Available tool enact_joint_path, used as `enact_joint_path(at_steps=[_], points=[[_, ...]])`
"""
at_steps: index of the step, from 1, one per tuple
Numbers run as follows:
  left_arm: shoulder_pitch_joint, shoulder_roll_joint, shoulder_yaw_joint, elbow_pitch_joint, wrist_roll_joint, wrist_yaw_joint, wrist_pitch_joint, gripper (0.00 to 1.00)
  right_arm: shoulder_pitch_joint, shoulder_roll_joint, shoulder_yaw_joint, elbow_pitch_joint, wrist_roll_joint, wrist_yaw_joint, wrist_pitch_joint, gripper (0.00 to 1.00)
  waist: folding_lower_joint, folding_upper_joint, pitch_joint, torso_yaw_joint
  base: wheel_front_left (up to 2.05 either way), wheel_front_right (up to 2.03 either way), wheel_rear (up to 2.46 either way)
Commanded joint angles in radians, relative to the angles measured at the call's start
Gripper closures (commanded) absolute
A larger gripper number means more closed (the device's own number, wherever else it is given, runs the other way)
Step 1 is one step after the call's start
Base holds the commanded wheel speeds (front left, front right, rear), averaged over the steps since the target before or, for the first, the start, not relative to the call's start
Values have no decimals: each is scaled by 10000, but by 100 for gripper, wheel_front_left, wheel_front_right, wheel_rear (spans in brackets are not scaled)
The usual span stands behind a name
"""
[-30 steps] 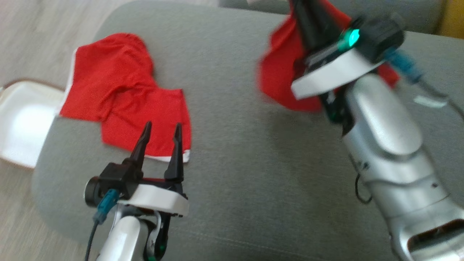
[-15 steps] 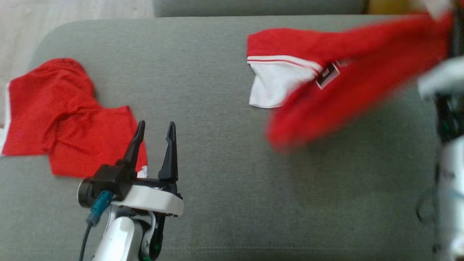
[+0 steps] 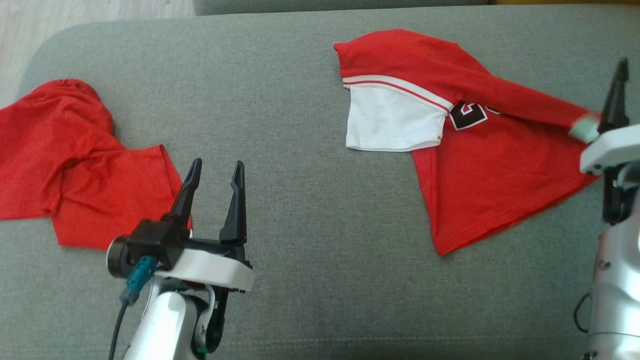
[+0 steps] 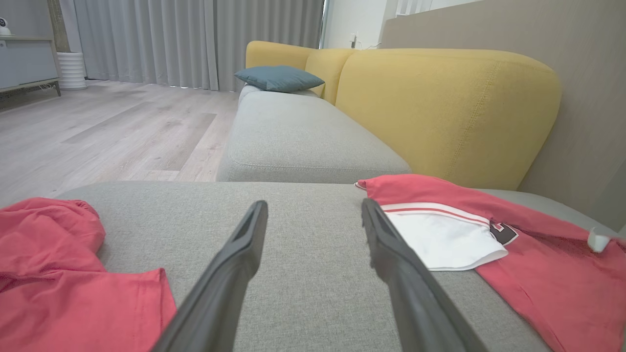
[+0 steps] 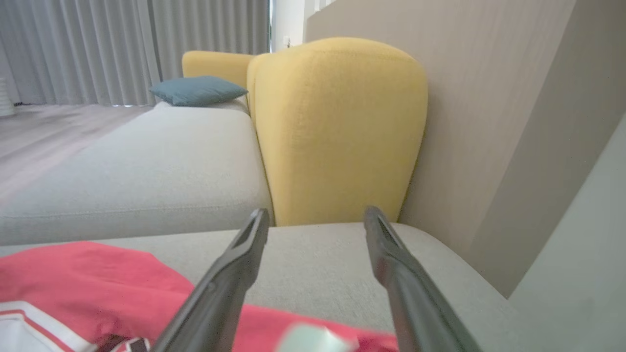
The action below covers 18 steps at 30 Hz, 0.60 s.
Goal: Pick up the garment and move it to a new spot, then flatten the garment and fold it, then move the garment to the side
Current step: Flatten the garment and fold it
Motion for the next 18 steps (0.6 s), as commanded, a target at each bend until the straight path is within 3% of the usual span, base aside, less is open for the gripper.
enact_joint_path(at_steps=[1, 5, 13, 18], points=[[-378, 30, 314, -273, 44, -48, -49, 0, -399, 18, 320, -494, -18, 65, -165, 0, 0, -1, -25, 3, 0, 0, 0], [-322, 30, 392, -309, 2, -7, -49, 0, 21, 119, 1303, -985, 231, 65, -827, 0, 0, -1, -163, -3, 0, 0, 0], [-164, 30, 497, -447, -3, -9, -49, 0, 2062, 134, 4506, -2007, 2384, 65, -1616, 0, 0, -1, -477, -69, 0, 0, 0], [-46, 30, 474, -474, 6, -20, -49, 0, 3310, 135, 5552, -2330, 2733, 65, -1801, 0, 0, -1, -628, -49, 0, 0, 0]])
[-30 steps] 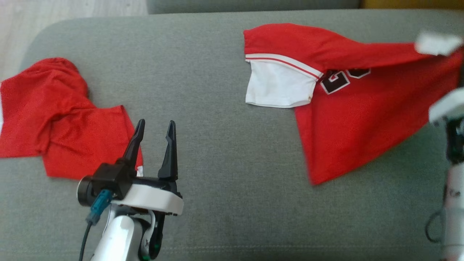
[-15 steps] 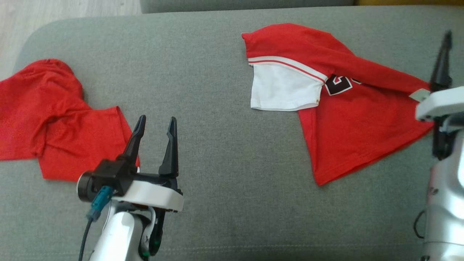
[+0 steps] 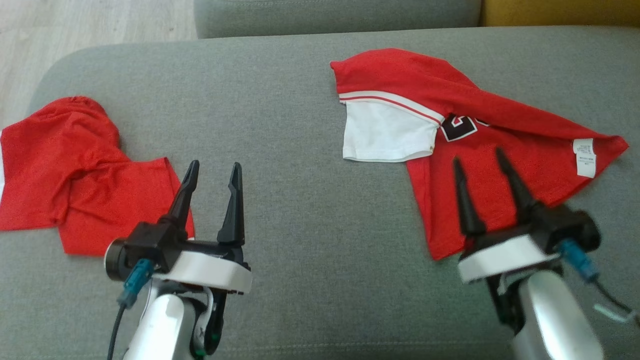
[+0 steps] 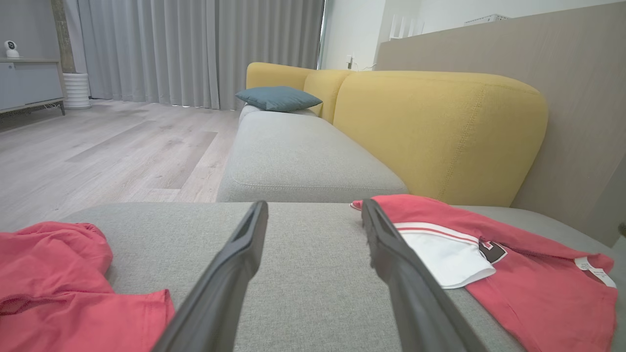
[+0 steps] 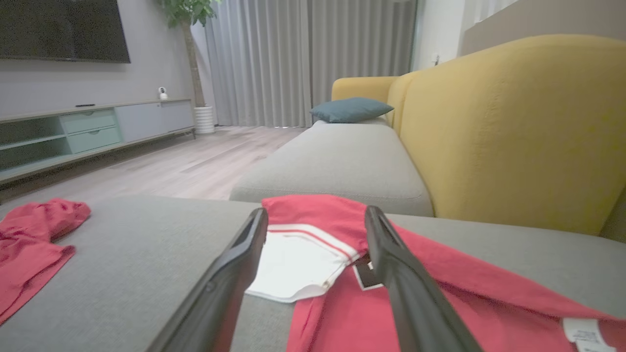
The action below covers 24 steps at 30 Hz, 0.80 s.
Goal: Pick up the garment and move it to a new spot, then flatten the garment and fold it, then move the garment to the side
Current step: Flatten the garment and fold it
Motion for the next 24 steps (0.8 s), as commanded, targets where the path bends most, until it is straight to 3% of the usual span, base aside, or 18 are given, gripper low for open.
enact_joint_path(at_steps=[1, 15, 24], points=[[-117, 28, 382, -387, 16, -36, -49, 0, -33, 9, 459, -397, -43, 65, -134, 0, 0, -1, -42, 31, 0, 0, 0], [-151, 28, 34, -351, 6, -128, -49, 0, -354, 10, 833, -18, -1225, 65, -13, 0, 0, -1, 217, 885, 0, 0, 0], [-530, 28, -482, -386, -427, 105, -49, 0, -2055, -68, 1109, 2101, -2703, 65, 1277, 0, 0, -1, 1157, 2280, 0, 0, 0]])
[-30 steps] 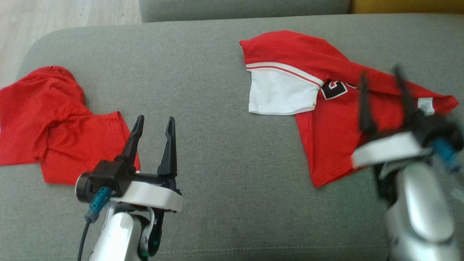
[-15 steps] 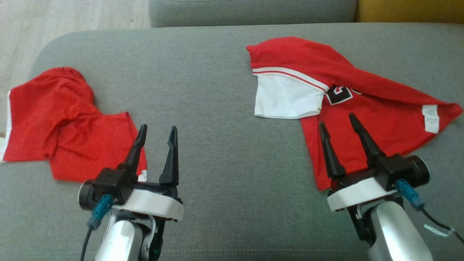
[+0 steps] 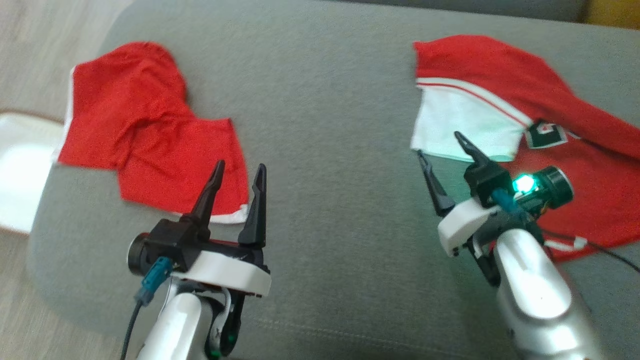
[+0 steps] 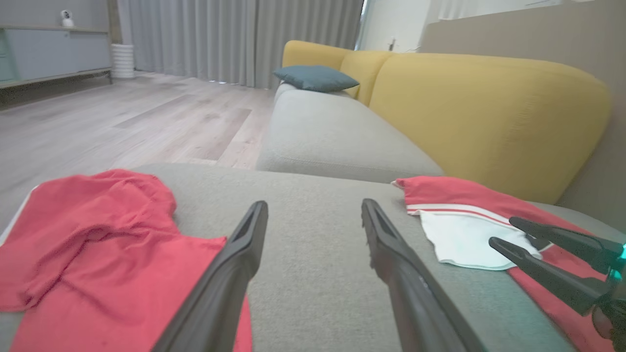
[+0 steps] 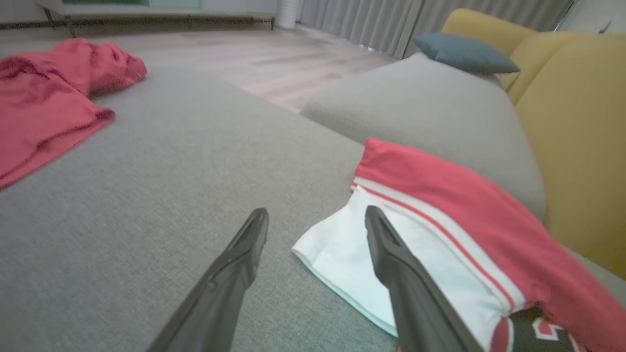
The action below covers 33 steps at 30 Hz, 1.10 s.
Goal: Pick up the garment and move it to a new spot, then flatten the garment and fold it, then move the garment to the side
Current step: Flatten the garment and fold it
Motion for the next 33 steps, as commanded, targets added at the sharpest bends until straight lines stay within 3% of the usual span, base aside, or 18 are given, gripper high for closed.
enact_joint_path(at_steps=[1, 9, 16, 17, 18, 26, 29, 33], points=[[-422, 33, 224, -363, -71, 96, -49, 0, -387, -11, 149, -83, -6, 65, 73, 0, 0, -1, 455, 529, 0, 0, 0], [-680, 33, -205, -391, -349, 318, -49, 0, -1692, -369, -558, 2125, 70, 65, 769, 0, 0, -1, 1008, 1434, 0, 0, 0], [-813, 33, -310, -408, -416, 412, -49, 0, -2330, -460, -891, 3445, 122, 65, 829, 0, 0, -1, 1192, 1678, 0, 0, 0], [-819, 33, -308, -403, -406, 425, -49, 0, -2409, -446, -895, 3609, 138, 65, 815, 67, 0, -1, 1192, 1671, 0, 0, 0], [-825, 33, -303, -393, -392, 435, -49, 0, -2483, -412, -889, 3746, 175, 65, 755, 100, 0, -1, 1179, 1651, 0, 0, 0], [-792, 33, -159, -249, -206, 375, -49, 0, -2821, 32, -64, 4221, 1090, 65, -302, 100, 0, -1, 713, 1145, 0, 0, 0], [-725, 33, -114, -201, -142, 321, -49, 0, -2775, 84, 1095, 3935, 2218, 65, -694, 100, 0, -1, 452, 913, 0, 0, 0], [-598, 33, -19, -148, -48, 277, -49, 0, -2616, 91, 3241, 2566, 4262, 65, -660, 100, 0, -1, 118, 559, 0, 0, 0]])
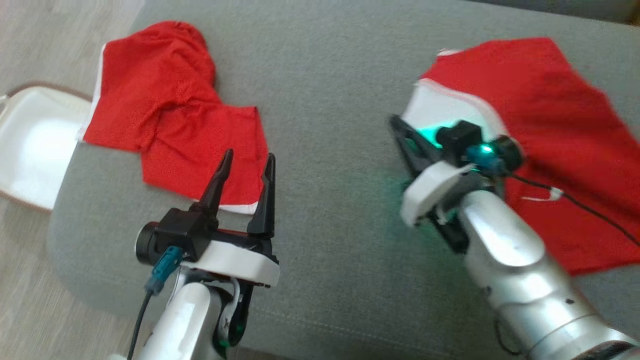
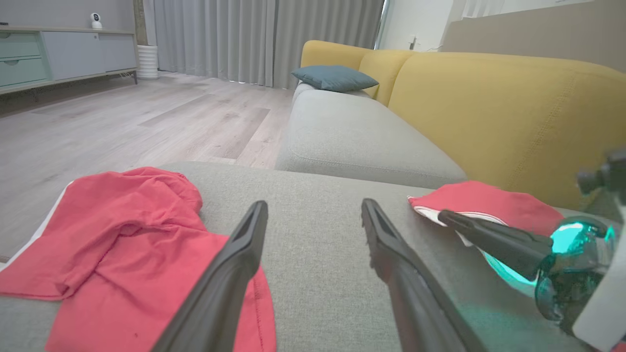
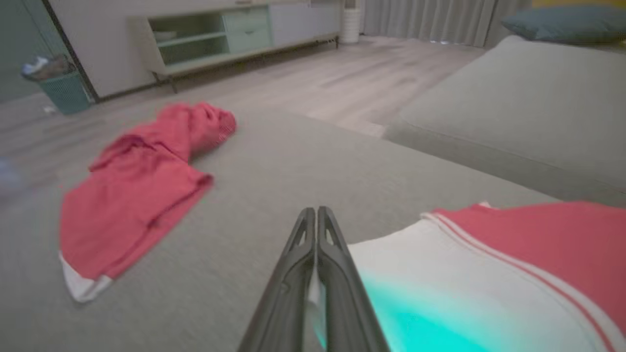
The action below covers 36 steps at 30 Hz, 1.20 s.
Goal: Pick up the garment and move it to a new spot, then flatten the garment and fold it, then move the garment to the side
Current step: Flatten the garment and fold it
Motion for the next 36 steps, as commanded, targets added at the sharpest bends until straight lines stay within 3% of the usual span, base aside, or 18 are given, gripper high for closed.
enact_joint_path(at_steps=[1, 7, 13, 17, 22, 23, 24, 27, 36], points=[[-92, 43, 470, -245, 148, -35, -49, 0, 2, 250, 782, -940, 676, 65, 2, 100, 0, 0, -323, -350, 0, 0, 0], [114, 43, 630, -250, 239, -37, -49, 0, -218, 117, 1310, -2390, 1606, 65, 432, 100, 0, 0, -611, -704, 0, 0, 0], [233, 43, 695, -333, 261, -88, -49, 0, -989, -1279, 128, -3419, 1803, 65, 1404, 100, 0, 0, -477, -902, 0, 0, 0], [47, 43, 624, -394, 259, -150, -49, 0, -2183, -2468, -1091, -3096, 1773, 65, 2175, 100, 0, 0, -39, -878, 0, 0, 0], [-305, 43, 463, -405, 211, -211, -49, 0, -4031, -3910, -1829, -1549, 840, 65, 2667, 100, 0, 0, 635, -675, 0, 0, 0], [-371, 43, 424, -397, 196, -220, -49, 0, -4364, -4138, -2052, -1090, 491, 65, 2644, 57, 0, 0, 726, -620, 0, 0, 0], [-429, 43, 384, -394, 175, -224, -49, 0, -4640, -4279, -2214, -675, 127, 65, 2587, 0, 0, 0, 799, -561, 0, 0, 0], [-536, 43, 308, -391, 105, -180, -49, 0, -5200, -4262, -2612, 342, -526, 65, 2265, 0, 0, 0, 918, -445, 0, 0, 0], [-532, 43, 496, -258, 165, -159, -49, 0, -4997, -3044, -3459, 1687, -1404, 65, 427, 0, 0, 0, 551, -611, 0, 0, 0]])
